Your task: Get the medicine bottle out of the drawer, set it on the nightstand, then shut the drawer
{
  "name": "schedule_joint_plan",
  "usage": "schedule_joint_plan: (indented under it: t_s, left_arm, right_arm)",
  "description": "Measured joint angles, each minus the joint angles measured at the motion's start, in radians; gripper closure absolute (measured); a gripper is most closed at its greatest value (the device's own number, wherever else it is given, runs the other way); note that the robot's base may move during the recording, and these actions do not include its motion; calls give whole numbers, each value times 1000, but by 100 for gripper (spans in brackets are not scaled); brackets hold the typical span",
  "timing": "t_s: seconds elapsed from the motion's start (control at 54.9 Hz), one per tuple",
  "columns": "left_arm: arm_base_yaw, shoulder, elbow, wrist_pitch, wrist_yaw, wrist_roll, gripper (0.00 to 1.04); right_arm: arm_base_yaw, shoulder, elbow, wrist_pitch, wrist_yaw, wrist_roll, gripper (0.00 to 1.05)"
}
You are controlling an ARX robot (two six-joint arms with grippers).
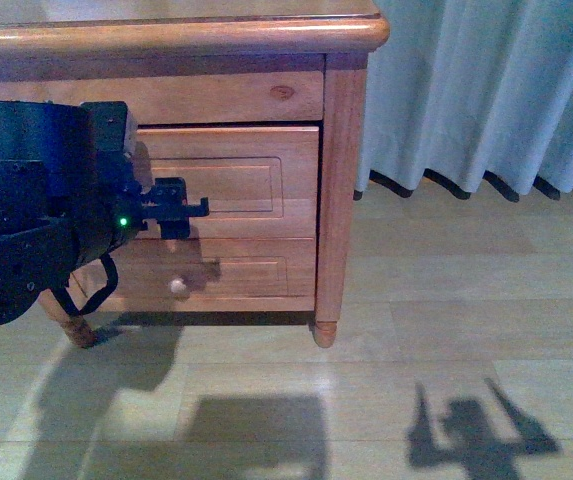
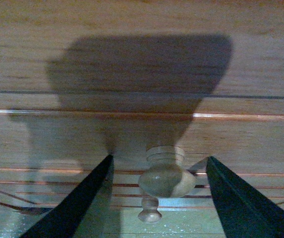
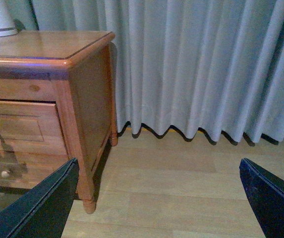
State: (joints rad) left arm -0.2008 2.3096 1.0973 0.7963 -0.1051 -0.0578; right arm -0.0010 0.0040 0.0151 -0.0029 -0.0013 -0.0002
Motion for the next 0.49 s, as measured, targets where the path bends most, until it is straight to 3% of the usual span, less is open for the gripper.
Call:
schedule_joint_plan:
  t_s: [0.2,0.492]
  left_arm:
    - [2,0,-3,8,0,-2,77]
    - [3,-58,-152,88,-4,-19,78]
  right_arm:
    - [0,0,0,0,0,0,7]
    - [0,0,0,0,0,0,7]
